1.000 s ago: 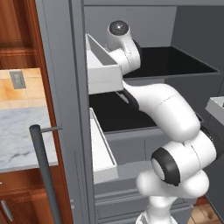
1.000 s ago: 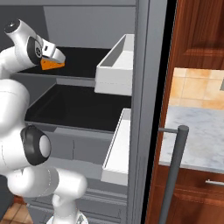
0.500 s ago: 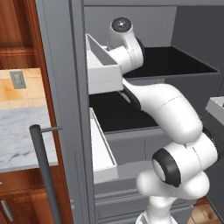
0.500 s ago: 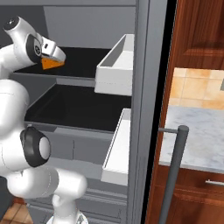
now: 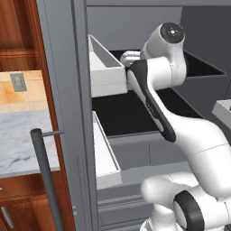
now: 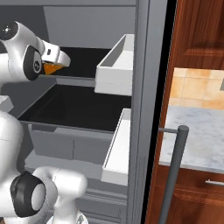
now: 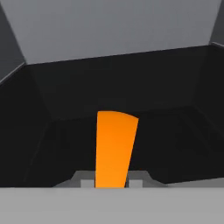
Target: Take the cheese, shrimp, and corn from the fridge and place them on the plate on the dining counter to create an appetizer plate.
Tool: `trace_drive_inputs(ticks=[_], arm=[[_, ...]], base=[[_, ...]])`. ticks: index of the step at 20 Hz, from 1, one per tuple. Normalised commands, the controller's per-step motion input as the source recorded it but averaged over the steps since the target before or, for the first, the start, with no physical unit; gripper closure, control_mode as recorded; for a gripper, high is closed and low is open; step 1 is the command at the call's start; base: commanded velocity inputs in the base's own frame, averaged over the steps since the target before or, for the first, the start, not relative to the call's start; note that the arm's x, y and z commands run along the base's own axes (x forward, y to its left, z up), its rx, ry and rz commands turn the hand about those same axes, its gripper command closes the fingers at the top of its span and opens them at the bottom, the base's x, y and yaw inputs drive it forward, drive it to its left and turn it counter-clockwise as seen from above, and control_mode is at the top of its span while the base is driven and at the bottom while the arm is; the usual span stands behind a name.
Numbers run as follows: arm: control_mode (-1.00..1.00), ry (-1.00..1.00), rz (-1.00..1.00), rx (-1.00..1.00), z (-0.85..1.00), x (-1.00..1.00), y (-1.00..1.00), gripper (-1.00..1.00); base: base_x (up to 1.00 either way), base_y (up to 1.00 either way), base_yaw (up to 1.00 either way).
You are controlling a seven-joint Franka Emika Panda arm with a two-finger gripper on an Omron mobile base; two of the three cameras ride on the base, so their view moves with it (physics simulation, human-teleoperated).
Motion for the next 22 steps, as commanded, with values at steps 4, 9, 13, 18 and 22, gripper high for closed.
trace_drive_inputs(ticks=[4,9,13,18,22], arm=[[-1.0,0.0,0.19,0.0,0.0,-1.0,-0.14,1.0],[-1.0,0.1,0.08,-0.01,0.0,-0.89,0.0,1.0],[-1.0,0.19,0.01,-0.01,-0.07,-0.13,0.0,1.0],[1.0,0.01,0.0,-0.01,-0.04,-0.29,0.09,1.0],[1.0,0.0,0.0,0.0,0.0,0.0,0.0,1.0]], base=[[0.0,0.0,0.0],[0.0,0.0,0.0],[0.0,0.0,0.0],[-0.37,0.08,0.0],[-1.0,0.16,-0.03]])
